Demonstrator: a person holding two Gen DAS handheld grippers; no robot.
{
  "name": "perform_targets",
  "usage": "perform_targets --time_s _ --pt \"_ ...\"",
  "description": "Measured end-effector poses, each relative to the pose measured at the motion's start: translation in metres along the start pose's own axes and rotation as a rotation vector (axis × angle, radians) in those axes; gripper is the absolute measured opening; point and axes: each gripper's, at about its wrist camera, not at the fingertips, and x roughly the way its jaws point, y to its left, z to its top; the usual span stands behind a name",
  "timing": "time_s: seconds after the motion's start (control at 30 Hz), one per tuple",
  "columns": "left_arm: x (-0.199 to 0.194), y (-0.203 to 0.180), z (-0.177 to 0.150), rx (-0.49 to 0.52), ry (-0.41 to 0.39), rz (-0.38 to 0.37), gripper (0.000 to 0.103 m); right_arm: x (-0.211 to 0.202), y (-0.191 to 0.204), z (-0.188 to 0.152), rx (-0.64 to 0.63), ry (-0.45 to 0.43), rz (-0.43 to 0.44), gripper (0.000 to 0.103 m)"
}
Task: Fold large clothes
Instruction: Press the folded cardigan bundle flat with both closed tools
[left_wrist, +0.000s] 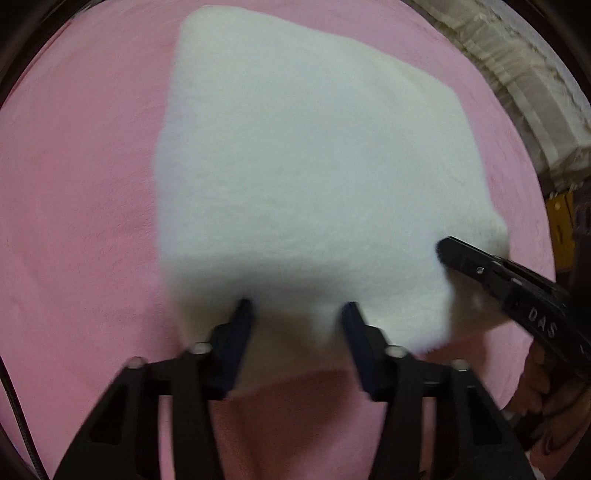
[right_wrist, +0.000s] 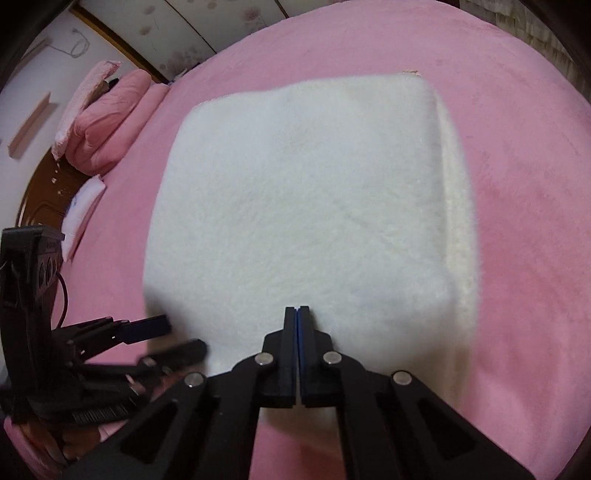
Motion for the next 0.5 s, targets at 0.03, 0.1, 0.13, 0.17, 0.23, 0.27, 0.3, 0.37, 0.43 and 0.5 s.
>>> perform_targets --time_s 0.03,0.1,0.13,0.17,0.23,0.27,0.3,0.37,0.43,0.5 --pt "-0.004 0.015 -0.002 -0.044 -0.007 -0.029 0.010 -0.002 -0.011 0.001 0.024 -0.020 -0.058 0.000" --pt "-0.005 0.046 -0.005 -0.168 0.000 -0.136 0.001 -0.007 -0.023 0.002 0.068 -0.014 -0.032 0.000" --pt "-0.005 0.055 -0.006 -0.207 0.004 -0.182 0.001 -0.009 -0.020 0.003 0.062 -0.018 -0.045 0.000" --pt "-0.007 0.060 -0.007 -0.234 -0.002 -0.211 0.001 -0.011 -0.006 0.002 0.015 -0.039 -0.091 0.000" --pt "-0.012 0.054 -0.007 -0.199 -0.022 -0.178 0.001 -0.017 0.015 0.004 -0.083 -0.099 -0.168 0.000" --pt "-0.017 0.046 -0.006 -0.150 -0.042 -0.151 0.001 -0.018 0.024 0.005 -0.094 -0.136 -0.140 0.000" --pt "-0.020 0.045 0.000 -0.118 -0.054 -0.145 0.001 -0.019 0.024 0.008 -0.073 -0.144 -0.084 0.000" --pt "-0.022 0.033 0.010 -0.085 -0.076 -0.195 0.001 0.000 0.024 0.012 0.038 -0.113 0.031 0.000" --pt "-0.017 0.024 0.026 -0.079 -0.075 -0.211 0.001 0.024 0.028 0.018 0.082 -0.082 0.050 0.000" --pt "-0.010 0.021 0.045 -0.064 -0.105 -0.212 0.000 0.036 0.034 0.031 0.088 -0.112 0.079 0.000"
